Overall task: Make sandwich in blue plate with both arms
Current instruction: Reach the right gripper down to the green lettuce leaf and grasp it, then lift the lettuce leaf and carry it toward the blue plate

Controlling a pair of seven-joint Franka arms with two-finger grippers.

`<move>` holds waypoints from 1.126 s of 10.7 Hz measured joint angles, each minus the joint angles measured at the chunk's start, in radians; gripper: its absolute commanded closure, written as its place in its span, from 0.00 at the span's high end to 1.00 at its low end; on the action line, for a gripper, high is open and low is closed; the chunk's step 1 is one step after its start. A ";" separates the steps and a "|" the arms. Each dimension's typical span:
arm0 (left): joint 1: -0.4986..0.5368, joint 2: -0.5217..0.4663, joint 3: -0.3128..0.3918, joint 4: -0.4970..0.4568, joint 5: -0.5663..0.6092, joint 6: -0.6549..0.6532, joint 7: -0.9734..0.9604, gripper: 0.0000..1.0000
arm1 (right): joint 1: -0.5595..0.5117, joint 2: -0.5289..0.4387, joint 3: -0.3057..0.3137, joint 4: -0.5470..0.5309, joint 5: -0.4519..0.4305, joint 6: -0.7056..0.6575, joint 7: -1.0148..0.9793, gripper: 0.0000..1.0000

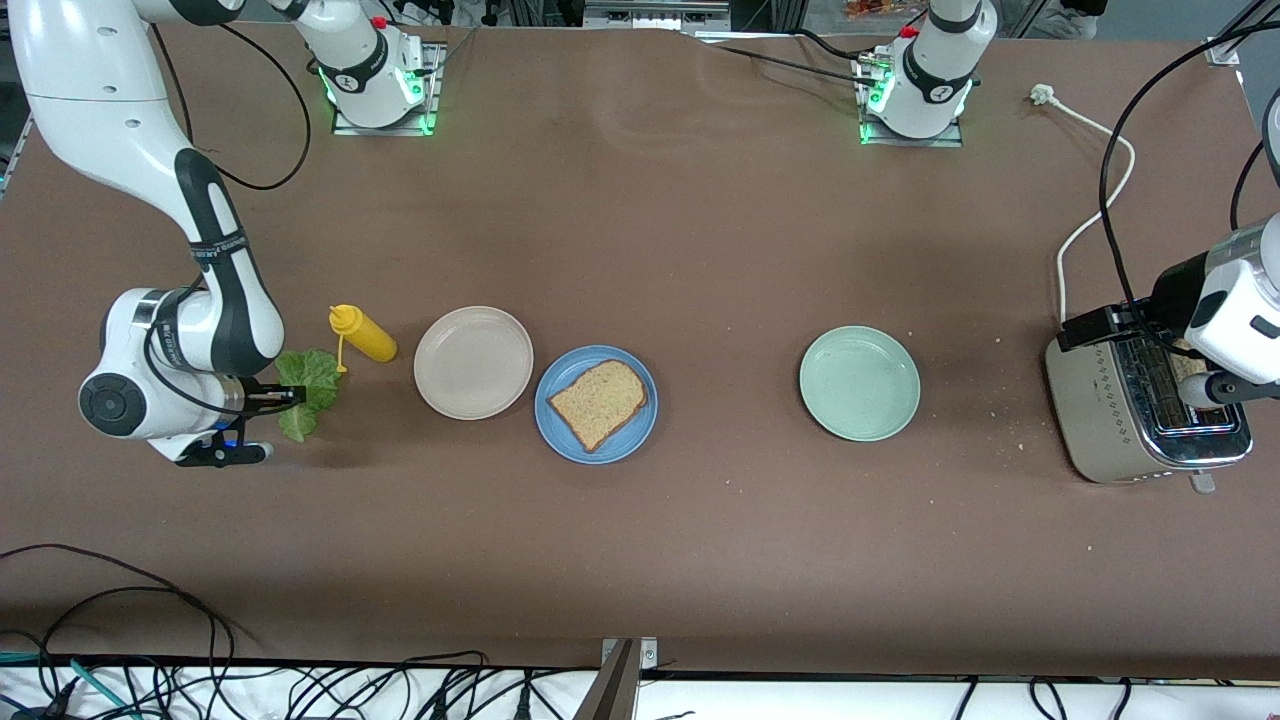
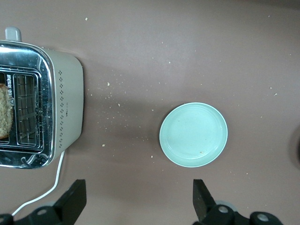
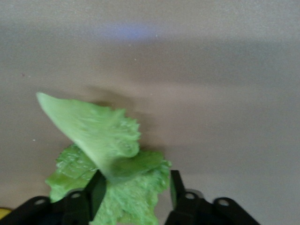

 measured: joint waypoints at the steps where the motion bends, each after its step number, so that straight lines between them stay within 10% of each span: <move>1: 0.000 0.000 0.000 0.000 0.000 0.000 0.000 1.00 | 0.000 0.002 0.000 0.000 0.000 0.001 0.012 0.00; 12: 0.000 0.000 0.000 -0.001 0.000 0.000 0.003 1.00 | 0.001 -0.170 0.002 0.091 0.000 -0.232 0.028 0.00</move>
